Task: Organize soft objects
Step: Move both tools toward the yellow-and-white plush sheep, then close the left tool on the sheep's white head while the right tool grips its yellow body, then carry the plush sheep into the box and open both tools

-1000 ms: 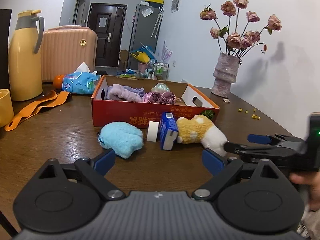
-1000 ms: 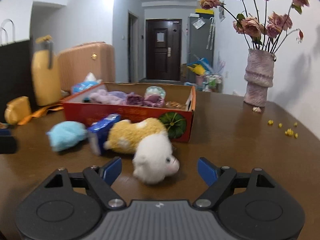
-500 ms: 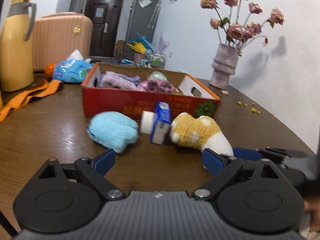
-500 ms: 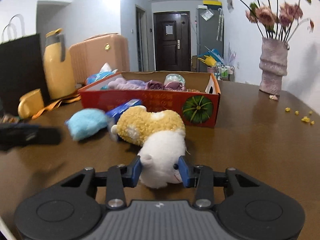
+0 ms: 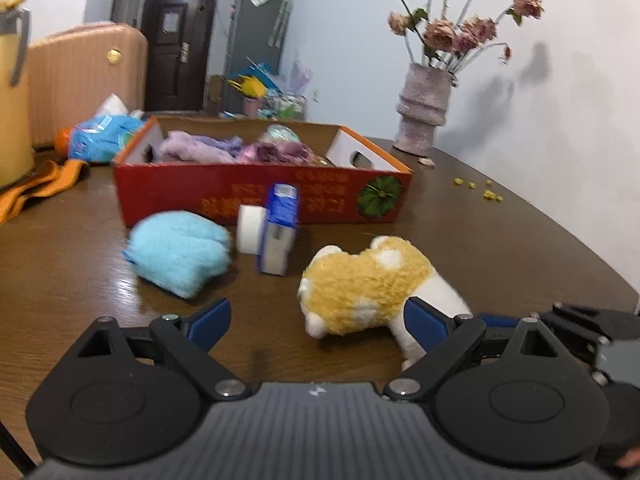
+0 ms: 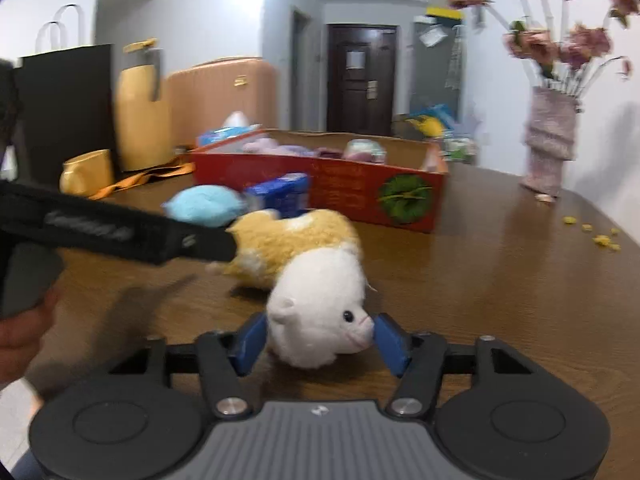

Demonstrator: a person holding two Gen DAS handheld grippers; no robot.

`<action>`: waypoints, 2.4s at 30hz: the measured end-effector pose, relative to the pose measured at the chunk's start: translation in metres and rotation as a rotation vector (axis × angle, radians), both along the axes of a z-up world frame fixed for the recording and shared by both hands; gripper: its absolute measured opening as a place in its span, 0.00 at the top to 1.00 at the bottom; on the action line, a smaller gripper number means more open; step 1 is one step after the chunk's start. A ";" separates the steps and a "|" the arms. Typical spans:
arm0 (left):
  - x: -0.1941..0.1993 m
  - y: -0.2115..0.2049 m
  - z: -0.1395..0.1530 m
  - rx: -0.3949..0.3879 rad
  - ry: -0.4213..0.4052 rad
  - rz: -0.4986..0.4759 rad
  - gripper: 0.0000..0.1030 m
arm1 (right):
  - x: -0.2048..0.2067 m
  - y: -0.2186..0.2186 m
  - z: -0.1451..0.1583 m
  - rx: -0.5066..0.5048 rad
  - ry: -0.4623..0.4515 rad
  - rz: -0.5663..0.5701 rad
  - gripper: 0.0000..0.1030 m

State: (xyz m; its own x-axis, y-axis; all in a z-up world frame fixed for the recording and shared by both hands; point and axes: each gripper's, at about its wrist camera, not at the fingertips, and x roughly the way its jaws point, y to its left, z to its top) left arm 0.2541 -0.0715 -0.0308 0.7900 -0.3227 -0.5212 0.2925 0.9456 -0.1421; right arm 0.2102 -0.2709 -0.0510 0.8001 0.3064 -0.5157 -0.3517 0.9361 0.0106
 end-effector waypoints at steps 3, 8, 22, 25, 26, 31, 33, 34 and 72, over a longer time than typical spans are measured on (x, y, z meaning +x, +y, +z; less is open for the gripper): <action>0.001 0.020 0.005 -0.028 -0.003 0.064 0.08 | -0.016 0.009 0.007 0.091 -0.005 0.250 0.45; -0.003 0.033 0.013 -0.093 0.001 0.062 0.07 | -0.010 -0.002 0.021 0.160 -0.040 0.159 0.45; -0.015 -0.018 -0.023 -0.065 0.039 -0.223 0.51 | 0.090 -0.014 0.036 0.218 0.000 0.063 0.43; -0.018 0.000 -0.024 -0.056 0.029 -0.171 0.48 | 0.094 -0.001 0.028 0.213 0.054 0.060 0.44; -0.018 0.010 -0.024 -0.054 0.024 -0.148 0.46 | 0.091 -0.001 0.024 0.212 0.073 0.059 0.47; -0.013 0.056 -0.025 -0.102 0.065 0.018 0.34 | 0.064 -0.011 0.017 0.294 0.104 -0.051 0.48; -0.009 0.069 -0.024 -0.155 0.074 0.070 0.34 | 0.054 -0.014 0.016 0.307 0.102 -0.074 0.48; -0.006 0.073 -0.023 -0.202 0.085 0.070 0.34 | 0.052 -0.014 0.014 0.310 0.101 -0.078 0.48; 0.025 0.024 -0.004 -0.403 0.160 -0.129 0.71 | 0.055 -0.052 0.029 0.501 0.153 -0.016 0.85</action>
